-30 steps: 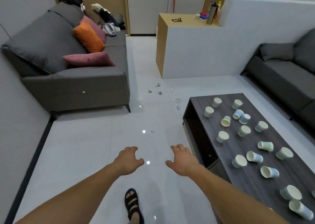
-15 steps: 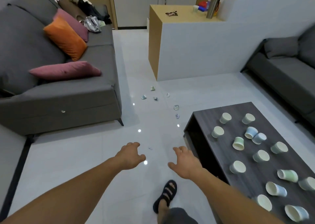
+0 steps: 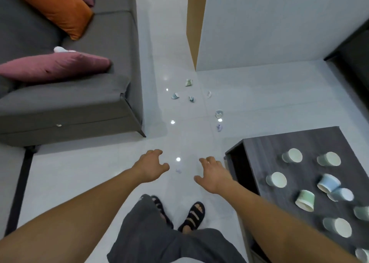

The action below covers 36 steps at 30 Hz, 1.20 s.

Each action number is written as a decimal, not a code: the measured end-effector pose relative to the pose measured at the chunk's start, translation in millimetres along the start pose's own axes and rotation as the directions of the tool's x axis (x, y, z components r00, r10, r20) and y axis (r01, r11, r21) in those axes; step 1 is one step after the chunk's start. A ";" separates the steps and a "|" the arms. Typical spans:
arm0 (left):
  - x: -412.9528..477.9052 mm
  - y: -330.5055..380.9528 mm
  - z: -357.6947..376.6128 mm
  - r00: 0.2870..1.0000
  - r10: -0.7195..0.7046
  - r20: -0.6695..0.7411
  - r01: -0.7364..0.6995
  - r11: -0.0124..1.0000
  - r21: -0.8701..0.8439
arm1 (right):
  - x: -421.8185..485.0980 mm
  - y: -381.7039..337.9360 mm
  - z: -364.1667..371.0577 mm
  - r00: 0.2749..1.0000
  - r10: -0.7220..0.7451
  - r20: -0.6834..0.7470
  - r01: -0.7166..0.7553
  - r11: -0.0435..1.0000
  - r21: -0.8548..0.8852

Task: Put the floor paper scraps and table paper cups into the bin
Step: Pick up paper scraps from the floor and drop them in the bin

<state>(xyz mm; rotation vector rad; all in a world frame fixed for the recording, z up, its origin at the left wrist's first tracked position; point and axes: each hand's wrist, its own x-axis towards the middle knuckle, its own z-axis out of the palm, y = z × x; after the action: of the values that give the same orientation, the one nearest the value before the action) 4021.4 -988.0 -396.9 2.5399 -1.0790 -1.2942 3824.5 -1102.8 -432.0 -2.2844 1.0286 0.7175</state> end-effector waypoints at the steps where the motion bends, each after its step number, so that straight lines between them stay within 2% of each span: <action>1: 16.4 -0.6 -4.8 1.000 -0.010 0.010 0.010 1.000 -0.012 | 14.7 1.7 -4.9 1.000 0.003 0.018 -0.003 1.000 -0.004; 7: 134.6 -15.5 -20.3 0.989 -0.064 0.133 0.067 0.997 -0.023 | 125.6 7.3 -9.9 0.990 0.051 0.132 -0.050 0.999 -0.013; 12: 259.0 -35.1 -1.7 0.973 -0.094 0.209 0.097 0.995 -0.002 | 246.6 12.0 31.5 0.977 0.045 0.210 -0.049 0.999 0.014; 17: 393.0 -62.7 70.3 0.957 -0.107 0.268 0.109 0.994 0.007 | 384.9 34.1 128.9 0.957 -0.043 0.286 0.032 0.998 0.045; 23: 539.7 -110.6 188.4 0.950 -0.101 0.295 0.094 0.995 0.035 | 523.3 87.2 286.9 0.943 -0.068 0.326 0.096 0.993 -0.070; 28: 596.4 -159.4 261.9 0.941 -0.106 0.320 0.091 0.994 0.060 | 561.6 117.3 396.5 0.934 -0.162 0.317 0.210 0.970 -0.123; 32: 604.8 -181.9 298.1 0.928 -0.130 0.349 0.127 0.991 0.029 | 574.7 110.8 428.7 0.937 -0.298 0.183 0.316 0.946 -0.077; 33: 604.5 -184.7 302.4 0.926 -0.137 0.352 0.135 0.990 0.031 | 577.8 109.9 431.3 0.931 -0.311 0.189 0.326 0.944 -0.053; 36: 600.6 -182.9 303.8 0.918 -0.158 0.363 0.151 0.987 0.046 | 585.0 115.4 418.8 0.956 -0.234 0.175 0.218 0.971 0.101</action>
<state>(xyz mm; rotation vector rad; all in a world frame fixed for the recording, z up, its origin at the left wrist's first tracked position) 4131.5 -1161.5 -1063.5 2.4993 -0.9574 -1.8657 3963.4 -1190.8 -1141.9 -2.1728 0.6840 0.7615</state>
